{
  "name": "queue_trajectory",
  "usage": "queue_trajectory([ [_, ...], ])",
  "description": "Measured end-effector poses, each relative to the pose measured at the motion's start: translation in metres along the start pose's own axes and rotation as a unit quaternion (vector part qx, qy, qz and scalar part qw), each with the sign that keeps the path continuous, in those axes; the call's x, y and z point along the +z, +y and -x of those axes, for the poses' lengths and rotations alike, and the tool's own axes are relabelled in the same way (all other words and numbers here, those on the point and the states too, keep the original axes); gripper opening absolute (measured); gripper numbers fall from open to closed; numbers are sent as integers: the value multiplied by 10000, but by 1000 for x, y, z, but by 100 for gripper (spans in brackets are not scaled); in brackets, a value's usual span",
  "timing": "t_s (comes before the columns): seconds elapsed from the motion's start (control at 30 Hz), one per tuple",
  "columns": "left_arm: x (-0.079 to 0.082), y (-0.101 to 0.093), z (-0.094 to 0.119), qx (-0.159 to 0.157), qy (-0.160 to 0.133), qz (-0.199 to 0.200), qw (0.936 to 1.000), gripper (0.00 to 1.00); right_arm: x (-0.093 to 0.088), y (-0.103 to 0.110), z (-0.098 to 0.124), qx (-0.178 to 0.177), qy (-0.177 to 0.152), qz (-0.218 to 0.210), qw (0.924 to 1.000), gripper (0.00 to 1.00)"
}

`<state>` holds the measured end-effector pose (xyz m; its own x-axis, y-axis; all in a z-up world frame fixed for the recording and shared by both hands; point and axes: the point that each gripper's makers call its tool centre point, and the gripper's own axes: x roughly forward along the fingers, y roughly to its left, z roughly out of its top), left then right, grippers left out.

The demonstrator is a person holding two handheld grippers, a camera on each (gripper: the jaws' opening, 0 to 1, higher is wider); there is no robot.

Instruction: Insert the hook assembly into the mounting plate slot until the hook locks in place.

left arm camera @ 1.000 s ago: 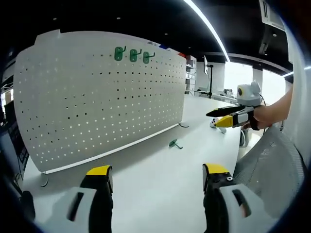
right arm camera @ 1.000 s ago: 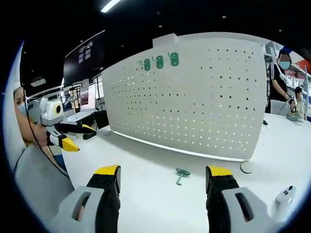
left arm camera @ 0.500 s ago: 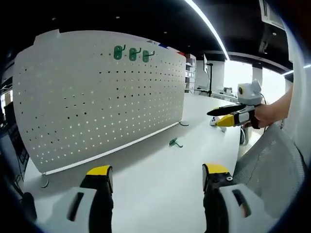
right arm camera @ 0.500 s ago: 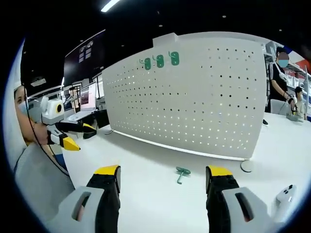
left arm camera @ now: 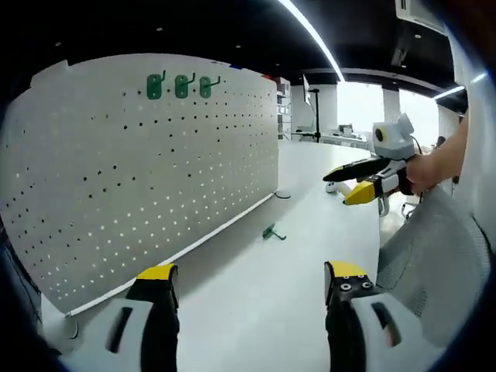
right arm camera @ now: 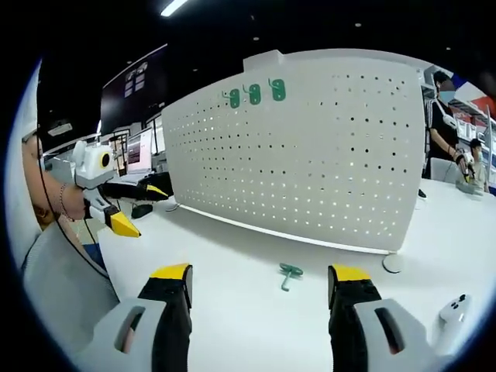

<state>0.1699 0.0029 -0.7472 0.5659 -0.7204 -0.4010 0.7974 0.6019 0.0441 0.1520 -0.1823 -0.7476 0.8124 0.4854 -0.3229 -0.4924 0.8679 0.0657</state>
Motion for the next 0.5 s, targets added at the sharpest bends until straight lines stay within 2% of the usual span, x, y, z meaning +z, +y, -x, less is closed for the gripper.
queue_trajectory([
  [0.33,2,-7,-22,-396,269,-423,9980,79,-1,2,0,10,50,67,10000,69],
  [0.5,4,-6,-35,-565,354,-505,9965,79,-3,1,0,5,68,75,9999,69],
])
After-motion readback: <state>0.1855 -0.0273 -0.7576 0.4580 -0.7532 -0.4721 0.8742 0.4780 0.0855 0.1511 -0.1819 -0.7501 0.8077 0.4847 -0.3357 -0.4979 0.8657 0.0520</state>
